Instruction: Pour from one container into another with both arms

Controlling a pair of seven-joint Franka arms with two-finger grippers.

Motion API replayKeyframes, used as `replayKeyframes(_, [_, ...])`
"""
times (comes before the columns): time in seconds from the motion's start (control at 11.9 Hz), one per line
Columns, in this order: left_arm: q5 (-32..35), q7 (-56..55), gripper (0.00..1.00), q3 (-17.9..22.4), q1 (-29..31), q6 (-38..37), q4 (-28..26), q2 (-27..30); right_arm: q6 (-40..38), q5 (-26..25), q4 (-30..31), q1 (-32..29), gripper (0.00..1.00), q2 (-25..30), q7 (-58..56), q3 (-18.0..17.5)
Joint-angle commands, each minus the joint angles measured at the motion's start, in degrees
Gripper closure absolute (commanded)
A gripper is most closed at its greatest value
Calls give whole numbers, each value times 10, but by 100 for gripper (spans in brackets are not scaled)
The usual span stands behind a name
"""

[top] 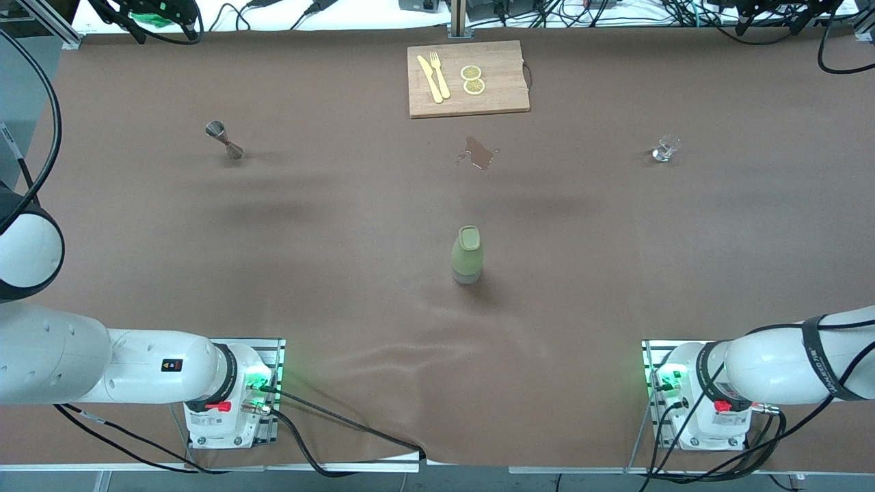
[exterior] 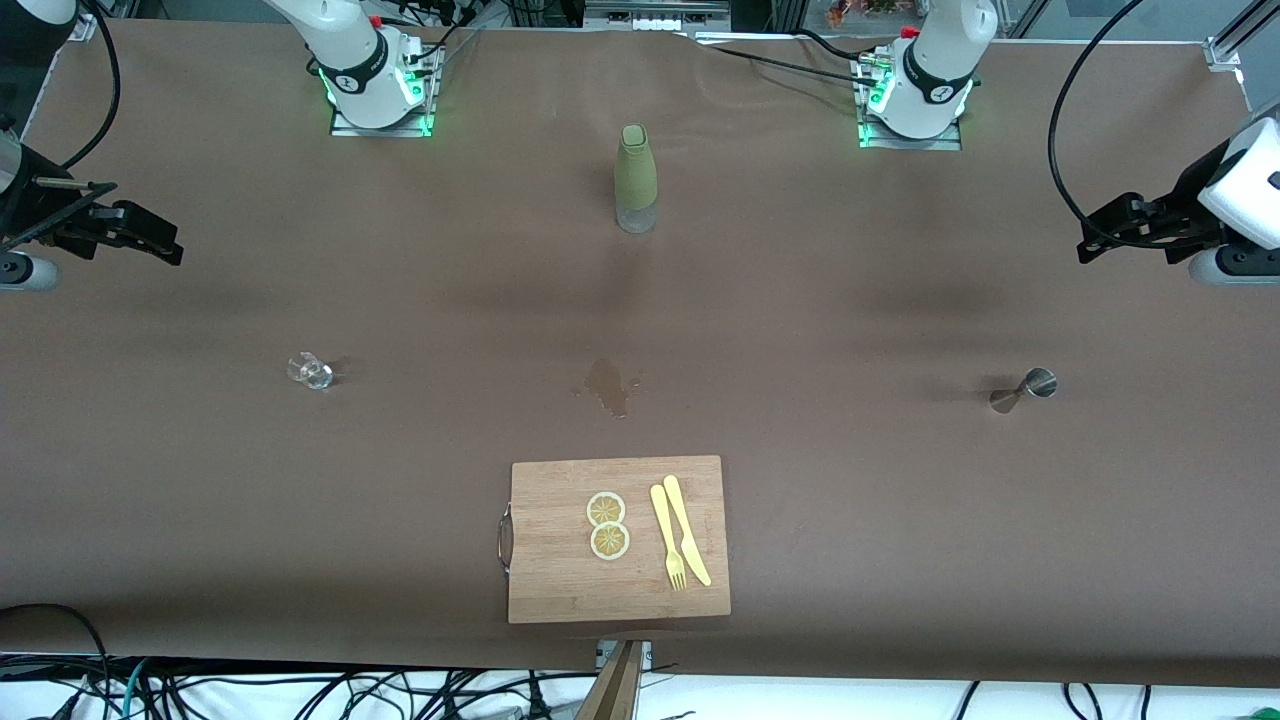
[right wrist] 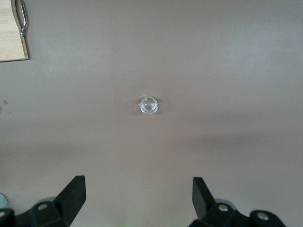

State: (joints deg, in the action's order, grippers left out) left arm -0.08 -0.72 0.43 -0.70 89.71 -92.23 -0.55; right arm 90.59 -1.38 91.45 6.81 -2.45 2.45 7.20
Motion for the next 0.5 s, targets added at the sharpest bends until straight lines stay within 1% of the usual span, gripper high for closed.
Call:
replayKeyframes(0.0, [3,41,0,-1,3,-14,20,1,3,9,3,-3,0,3,-1,-2])
replayKeyframes(0.25, [3,103,0,3,6,-24,24,5,3,9,3,-4,0,3,-1,-2])
replayKeyframes(0.42, [1,142,0,4,24,-24,21,5,3,9,3,-4,0,3,-1,-2])
